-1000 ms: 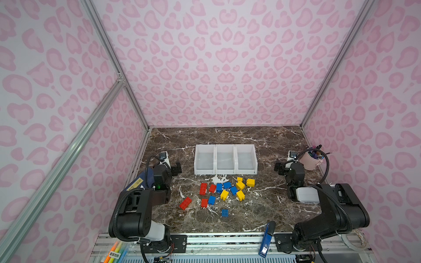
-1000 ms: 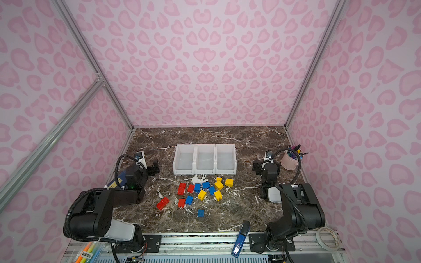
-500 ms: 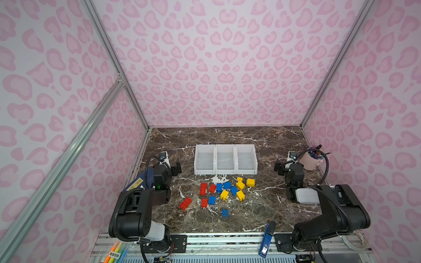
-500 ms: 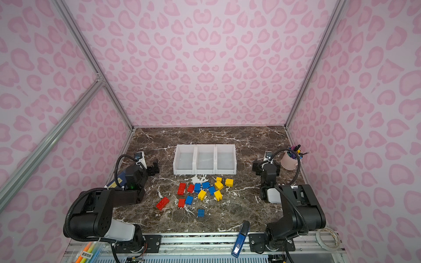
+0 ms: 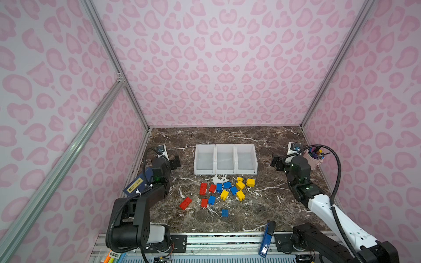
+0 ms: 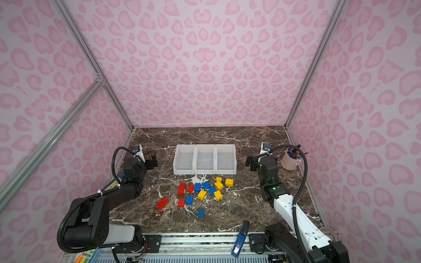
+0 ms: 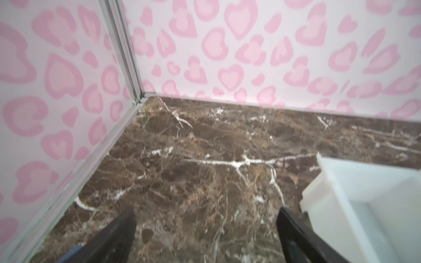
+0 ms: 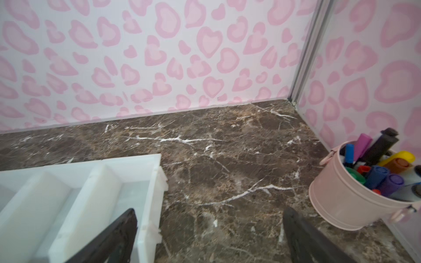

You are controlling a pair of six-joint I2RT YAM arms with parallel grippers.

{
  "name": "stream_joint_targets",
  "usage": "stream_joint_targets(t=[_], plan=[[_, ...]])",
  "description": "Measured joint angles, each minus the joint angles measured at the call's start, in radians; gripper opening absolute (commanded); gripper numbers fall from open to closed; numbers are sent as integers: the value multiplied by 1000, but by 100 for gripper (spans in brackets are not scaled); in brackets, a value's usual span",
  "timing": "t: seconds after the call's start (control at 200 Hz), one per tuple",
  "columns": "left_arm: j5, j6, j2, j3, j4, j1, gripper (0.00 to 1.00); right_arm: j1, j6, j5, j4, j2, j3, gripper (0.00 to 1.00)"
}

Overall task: Sort the legos into containers by color
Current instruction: 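Reach the right gripper to a yellow brick while the left arm moves toward the bricks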

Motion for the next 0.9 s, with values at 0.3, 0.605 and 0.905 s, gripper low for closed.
stream_joint_targets(t=[0.3,0.605,0.905], plan=[[7,-69,-104,270,-497,-87,97,109,167,-26,-317,97,77,99],[57,-169,-269,275,-733,-251,97,223,296,-39,-422,293,160,94],[-4,-260,-348,184,-803,-399,97,266,334,-66,-439,509,255,86]])
